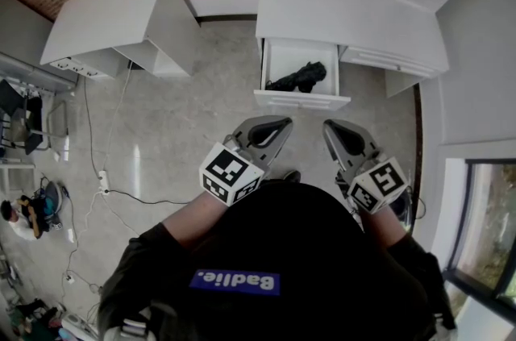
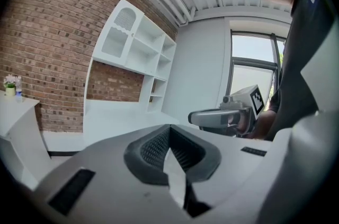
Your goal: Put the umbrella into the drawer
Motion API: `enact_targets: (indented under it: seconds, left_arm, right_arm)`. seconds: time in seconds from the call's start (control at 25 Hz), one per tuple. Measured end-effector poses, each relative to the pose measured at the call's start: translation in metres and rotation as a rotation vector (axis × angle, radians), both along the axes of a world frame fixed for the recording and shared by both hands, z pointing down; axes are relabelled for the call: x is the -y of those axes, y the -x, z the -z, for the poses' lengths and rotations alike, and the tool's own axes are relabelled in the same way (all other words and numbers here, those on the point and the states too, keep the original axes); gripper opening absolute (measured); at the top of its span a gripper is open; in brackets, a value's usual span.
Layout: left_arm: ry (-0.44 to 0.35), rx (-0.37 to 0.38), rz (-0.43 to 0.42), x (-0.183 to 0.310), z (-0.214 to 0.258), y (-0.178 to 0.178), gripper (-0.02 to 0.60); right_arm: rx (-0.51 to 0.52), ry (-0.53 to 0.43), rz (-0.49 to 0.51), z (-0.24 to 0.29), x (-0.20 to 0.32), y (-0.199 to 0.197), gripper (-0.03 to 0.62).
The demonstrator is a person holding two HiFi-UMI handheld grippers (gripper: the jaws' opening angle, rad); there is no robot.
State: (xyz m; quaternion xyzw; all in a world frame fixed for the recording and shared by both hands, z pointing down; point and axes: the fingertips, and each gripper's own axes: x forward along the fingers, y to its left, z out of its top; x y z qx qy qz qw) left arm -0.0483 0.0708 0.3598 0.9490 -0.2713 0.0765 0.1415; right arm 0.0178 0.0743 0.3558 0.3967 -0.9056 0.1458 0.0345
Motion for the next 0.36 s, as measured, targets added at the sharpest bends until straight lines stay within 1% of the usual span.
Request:
enact_targets:
  seconds: [0.36]
  left_arm:
    - [0.001,0.021,0.015,-0.0008,-0.0073,-0.0064,0.002]
  right_arm:
    - [0.005,-0.009,0.005,-0.0005,-0.0022,-0.0081,0.031]
